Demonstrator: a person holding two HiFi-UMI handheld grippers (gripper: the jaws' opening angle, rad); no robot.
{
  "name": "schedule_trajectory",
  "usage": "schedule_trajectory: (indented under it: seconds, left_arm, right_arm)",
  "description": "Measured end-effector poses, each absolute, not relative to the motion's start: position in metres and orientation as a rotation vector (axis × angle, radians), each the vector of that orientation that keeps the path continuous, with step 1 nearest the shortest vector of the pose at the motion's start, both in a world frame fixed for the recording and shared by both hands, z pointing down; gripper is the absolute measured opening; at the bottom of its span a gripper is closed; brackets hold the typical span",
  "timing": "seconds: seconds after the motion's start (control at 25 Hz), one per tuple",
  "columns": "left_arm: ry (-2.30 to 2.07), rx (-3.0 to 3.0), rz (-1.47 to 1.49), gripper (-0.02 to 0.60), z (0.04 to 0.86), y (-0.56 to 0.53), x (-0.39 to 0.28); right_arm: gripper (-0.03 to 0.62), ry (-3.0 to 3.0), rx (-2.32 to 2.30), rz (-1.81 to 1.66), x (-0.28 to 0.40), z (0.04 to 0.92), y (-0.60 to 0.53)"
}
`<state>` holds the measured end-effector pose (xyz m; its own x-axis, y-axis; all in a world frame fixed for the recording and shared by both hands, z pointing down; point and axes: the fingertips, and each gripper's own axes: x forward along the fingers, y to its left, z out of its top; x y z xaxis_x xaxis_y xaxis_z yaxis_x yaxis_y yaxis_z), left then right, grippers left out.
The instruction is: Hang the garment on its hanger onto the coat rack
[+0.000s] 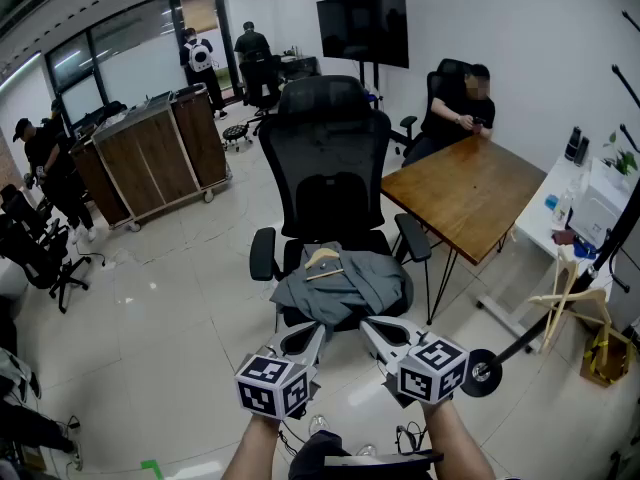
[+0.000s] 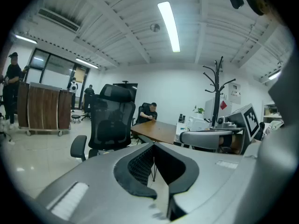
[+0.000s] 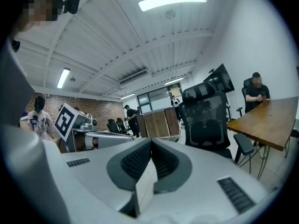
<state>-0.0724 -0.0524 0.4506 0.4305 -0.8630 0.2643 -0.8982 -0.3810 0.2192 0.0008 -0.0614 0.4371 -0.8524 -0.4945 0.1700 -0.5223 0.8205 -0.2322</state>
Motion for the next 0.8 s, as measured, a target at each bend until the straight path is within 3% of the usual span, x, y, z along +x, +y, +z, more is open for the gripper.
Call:
schedule_trajectory:
  seconds: [0.8]
  left_arm:
    - [-1.398,2.375,0.148,0.002,0.475,-0.166,-0.167]
  right_arm:
    - [0.002,-2.791,0.964,0.437,-0.085,0.449,-0.162]
